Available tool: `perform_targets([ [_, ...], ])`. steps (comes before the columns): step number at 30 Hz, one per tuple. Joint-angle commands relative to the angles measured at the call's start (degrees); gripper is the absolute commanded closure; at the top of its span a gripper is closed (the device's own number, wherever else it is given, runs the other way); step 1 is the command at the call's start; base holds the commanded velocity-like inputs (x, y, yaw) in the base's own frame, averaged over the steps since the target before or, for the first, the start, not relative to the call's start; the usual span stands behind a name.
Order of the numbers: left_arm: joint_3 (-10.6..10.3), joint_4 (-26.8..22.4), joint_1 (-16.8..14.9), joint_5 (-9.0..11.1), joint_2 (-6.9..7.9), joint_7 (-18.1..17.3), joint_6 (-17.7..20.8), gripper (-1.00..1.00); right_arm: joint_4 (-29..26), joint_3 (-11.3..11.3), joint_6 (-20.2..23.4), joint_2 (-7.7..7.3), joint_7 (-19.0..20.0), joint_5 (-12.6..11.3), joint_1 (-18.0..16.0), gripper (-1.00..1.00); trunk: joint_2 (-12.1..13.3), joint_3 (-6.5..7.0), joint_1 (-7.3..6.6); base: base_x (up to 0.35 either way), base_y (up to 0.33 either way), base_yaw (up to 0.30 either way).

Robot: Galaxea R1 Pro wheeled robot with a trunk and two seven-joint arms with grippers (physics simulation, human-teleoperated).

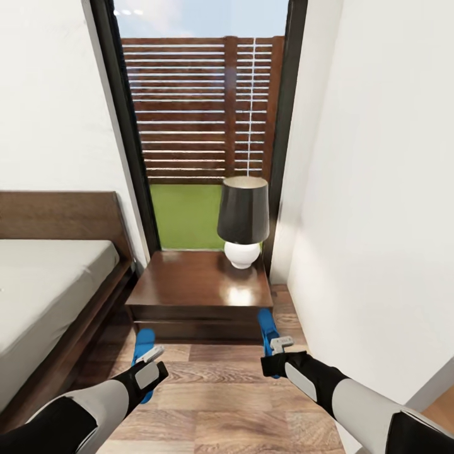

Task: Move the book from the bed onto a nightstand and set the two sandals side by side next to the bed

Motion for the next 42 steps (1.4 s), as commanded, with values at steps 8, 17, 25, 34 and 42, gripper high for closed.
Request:
perform_targets([
  [8,-0.55,0.26,0.03,0.08,0.03,-0.10,0.23,1.00,1.44,1.06,-1.89,0.03,-0.03,-0.30,0.06,1.00,3.20,1.39,-1.77,0.000,0.000,0.182],
  [17,-0.61,1.55,0.58,-3.42,-0.09,-0.10,0.57,1.00,4.11,4.48,-2.90,0.09,-0.10,-0.37,0.51,1.00,6.81,3.06,-3.75,0.000,0.000,0.194],
  [25,-0.62,1.94,4.07,-4.21,-0.08,-0.10,0.61,1.00,8.21,4.69,-4.83,0.02,-0.01,-0.38,3.59,1.00,10.02,4.51,-5.51,0.000,0.000,0.026],
  [34,-0.62,1.96,6.89,-7.70,-0.09,-0.12,0.62,1.00,9.50,4.70,-7.77,0.01,-0.03,-0.38,6.57,1.00,13.63,6.12,-7.48,0.000,0.000,0.002],
  [42,-0.62,1.96,8.27,-8.99,-0.30,-0.18,0.72,1.00,11.35,4.70,-8.07,-0.04,-0.01,-0.45,8.26,1.00,16.84,7.57,-9.24,0.000,0.000,0.002],
])
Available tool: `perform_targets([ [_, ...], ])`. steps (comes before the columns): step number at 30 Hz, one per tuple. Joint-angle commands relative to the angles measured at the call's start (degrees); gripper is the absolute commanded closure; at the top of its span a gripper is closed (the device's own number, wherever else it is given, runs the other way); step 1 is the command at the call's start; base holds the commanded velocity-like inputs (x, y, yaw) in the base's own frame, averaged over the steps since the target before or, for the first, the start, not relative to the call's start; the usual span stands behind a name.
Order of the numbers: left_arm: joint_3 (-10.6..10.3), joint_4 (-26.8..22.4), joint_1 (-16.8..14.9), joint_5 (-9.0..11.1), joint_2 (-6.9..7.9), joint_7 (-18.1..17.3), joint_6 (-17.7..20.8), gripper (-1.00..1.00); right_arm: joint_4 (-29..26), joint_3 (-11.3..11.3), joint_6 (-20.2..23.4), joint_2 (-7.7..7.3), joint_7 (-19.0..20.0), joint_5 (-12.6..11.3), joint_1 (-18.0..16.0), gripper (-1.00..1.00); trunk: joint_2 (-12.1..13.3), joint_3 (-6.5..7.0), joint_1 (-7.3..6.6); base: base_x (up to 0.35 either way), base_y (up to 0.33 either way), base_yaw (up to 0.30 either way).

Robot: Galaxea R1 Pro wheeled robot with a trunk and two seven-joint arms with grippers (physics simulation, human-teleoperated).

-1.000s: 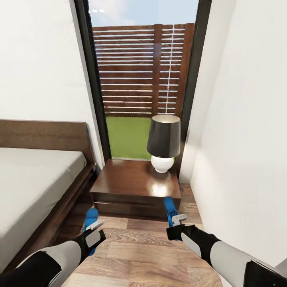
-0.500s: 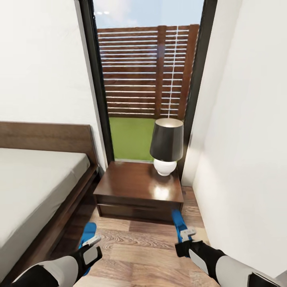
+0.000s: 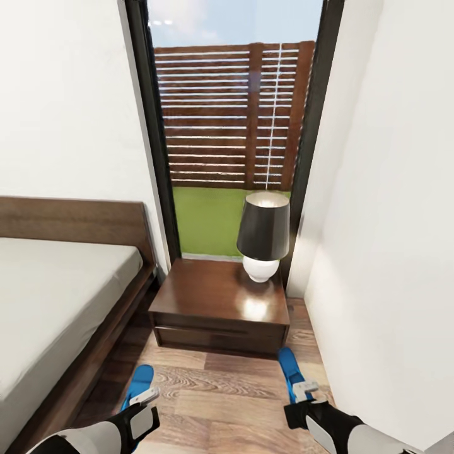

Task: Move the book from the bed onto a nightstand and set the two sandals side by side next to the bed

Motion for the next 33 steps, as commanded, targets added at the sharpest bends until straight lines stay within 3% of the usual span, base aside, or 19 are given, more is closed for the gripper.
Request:
perform_targets([
  [1,-0.53,0.09,0.25,0.16,-0.05,-0.15,0.25,1.00,0.11,0.31,0.23,-0.08,-0.02,-0.34,0.09,1.00,0.39,0.15,-0.23,0.000,0.000,0.038],
  [16,-0.53,0.09,5.41,-1.48,-0.14,-0.13,2.98,1.00,4.16,0.31,-1.50,-0.36,0.30,-0.35,4.01,1.00,6.41,3.77,-3.53,0.000,0.000,0.171],
  [33,-0.53,0.11,7.16,-1.96,-0.06,-0.07,2.93,1.00,6.57,0.31,-1.51,-0.40,0.31,-0.35,6.66,1.00,13.23,7.18,-7.26,0.000,0.000,0.067],
])
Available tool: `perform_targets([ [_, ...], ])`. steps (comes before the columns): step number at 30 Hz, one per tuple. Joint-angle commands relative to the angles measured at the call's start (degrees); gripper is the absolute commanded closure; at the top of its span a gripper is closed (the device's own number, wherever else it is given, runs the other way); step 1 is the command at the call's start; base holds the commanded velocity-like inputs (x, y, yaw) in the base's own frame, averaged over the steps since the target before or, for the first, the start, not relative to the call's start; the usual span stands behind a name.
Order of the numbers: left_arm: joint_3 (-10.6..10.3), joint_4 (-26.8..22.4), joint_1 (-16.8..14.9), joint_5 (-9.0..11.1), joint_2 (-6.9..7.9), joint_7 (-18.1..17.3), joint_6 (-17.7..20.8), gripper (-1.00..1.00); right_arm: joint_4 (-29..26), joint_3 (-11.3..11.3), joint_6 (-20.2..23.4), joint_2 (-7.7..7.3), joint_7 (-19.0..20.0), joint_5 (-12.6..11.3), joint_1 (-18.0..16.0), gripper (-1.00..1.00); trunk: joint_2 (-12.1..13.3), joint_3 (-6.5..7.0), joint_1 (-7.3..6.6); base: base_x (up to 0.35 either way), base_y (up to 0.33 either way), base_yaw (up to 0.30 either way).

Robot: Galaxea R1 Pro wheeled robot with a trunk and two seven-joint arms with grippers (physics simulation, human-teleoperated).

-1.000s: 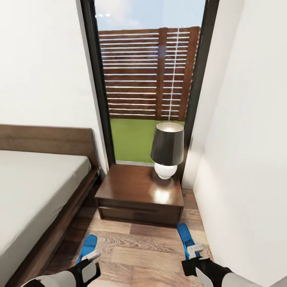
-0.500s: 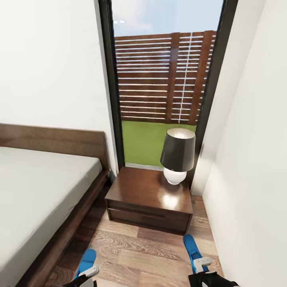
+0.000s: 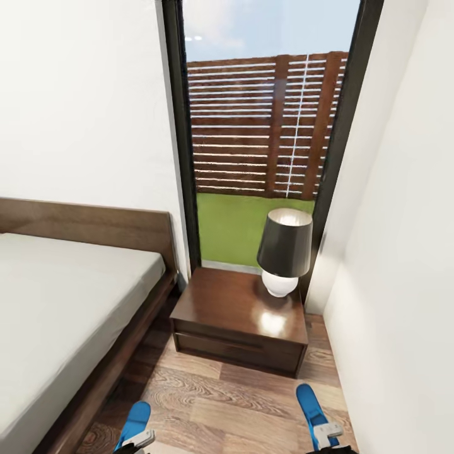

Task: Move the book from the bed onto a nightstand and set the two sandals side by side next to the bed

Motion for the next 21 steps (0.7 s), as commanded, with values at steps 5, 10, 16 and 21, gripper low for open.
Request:
perform_targets([
  [5,-0.48,0.08,-0.05,0.22,-0.11,-0.15,0.09,1.00,0.01,0.44,0.30,-0.22,-0.02,-0.45,0.55,1.00,1.99,0.85,-1.11,0.000,0.000,0.001],
  [10,-0.48,0.07,0.08,0.10,-0.16,-0.15,-0.08,1.00,0.09,0.44,0.31,-0.33,-0.01,-0.45,1.26,1.00,4.00,1.75,-2.21,0.000,0.000,0.000],
  [16,-0.48,0.07,0.12,-0.44,-0.42,-0.18,-0.09,1.00,0.79,0.44,0.33,-0.36,-0.06,-0.45,1.87,1.00,6.41,2.87,-3.53,0.000,0.000,0.043],
  [21,-0.48,0.07,1.52,-0.94,-1.14,-0.22,-0.06,1.00,2.12,0.44,0.33,-0.37,-0.03,-0.43,2.62,1.00,8.41,3.97,-4.62,0.000,0.000,0.181],
])
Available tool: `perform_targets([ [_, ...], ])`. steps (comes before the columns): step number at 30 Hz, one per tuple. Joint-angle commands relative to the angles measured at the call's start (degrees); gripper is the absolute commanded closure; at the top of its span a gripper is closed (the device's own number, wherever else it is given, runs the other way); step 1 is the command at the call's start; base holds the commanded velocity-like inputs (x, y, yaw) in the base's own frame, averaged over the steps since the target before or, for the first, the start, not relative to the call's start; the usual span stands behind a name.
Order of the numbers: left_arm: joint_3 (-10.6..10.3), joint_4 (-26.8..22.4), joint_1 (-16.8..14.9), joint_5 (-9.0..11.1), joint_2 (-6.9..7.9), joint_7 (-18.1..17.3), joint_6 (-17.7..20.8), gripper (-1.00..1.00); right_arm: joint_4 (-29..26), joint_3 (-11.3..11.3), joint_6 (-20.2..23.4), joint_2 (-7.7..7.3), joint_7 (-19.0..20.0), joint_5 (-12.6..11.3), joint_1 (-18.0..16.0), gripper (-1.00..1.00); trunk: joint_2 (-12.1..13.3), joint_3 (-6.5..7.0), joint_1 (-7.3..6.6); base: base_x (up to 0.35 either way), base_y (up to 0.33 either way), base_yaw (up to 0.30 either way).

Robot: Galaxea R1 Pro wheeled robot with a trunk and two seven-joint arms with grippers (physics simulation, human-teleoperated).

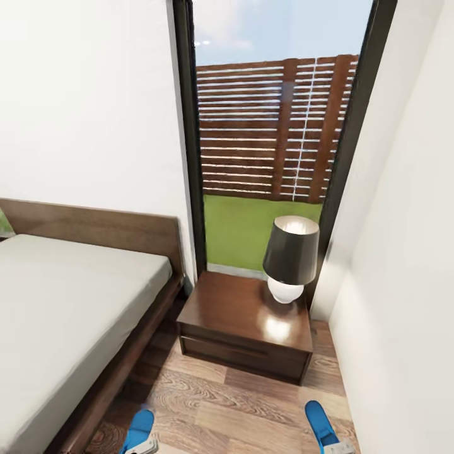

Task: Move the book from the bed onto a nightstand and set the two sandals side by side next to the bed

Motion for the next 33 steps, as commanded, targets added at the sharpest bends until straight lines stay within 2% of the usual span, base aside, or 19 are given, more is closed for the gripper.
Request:
perform_targets([
  [1,-0.93,0.06,0.24,0.11,-0.09,-0.18,0.21,1.00,-0.04,0.54,0.22,-0.03,0.01,-0.49,0.14,1.00,0.39,0.20,-0.23,0.000,0.000,0.233],
  [18,-0.93,0.00,2.55,-0.11,-0.27,-0.18,0.17,1.00,0.20,0.55,0.31,-0.03,-0.03,-0.42,0.92,1.00,7.21,4.15,-3.97,0.000,0.000,0.246],
  [19,-0.93,-0.02,2.66,-0.81,-0.48,-0.19,0.16,1.00,0.22,0.58,0.38,-0.03,-0.04,-0.42,0.93,1.00,7.61,4.38,-4.19,0.000,0.000,0.252],
  [25,-0.93,-0.01,2.69,-1.99,-0.67,-0.20,0.15,1.00,0.21,0.61,0.39,-0.03,-0.09,-0.42,0.93,1.00,10.01,5.77,-5.50,0.000,0.000,0.253],
  [33,-0.93,-0.02,2.70,-2.65,-0.73,-0.20,0.13,1.00,0.22,0.63,0.44,-0.03,-0.16,-0.42,0.93,1.00,13.22,7.62,-7.26,0.000,0.000,0.253],
])
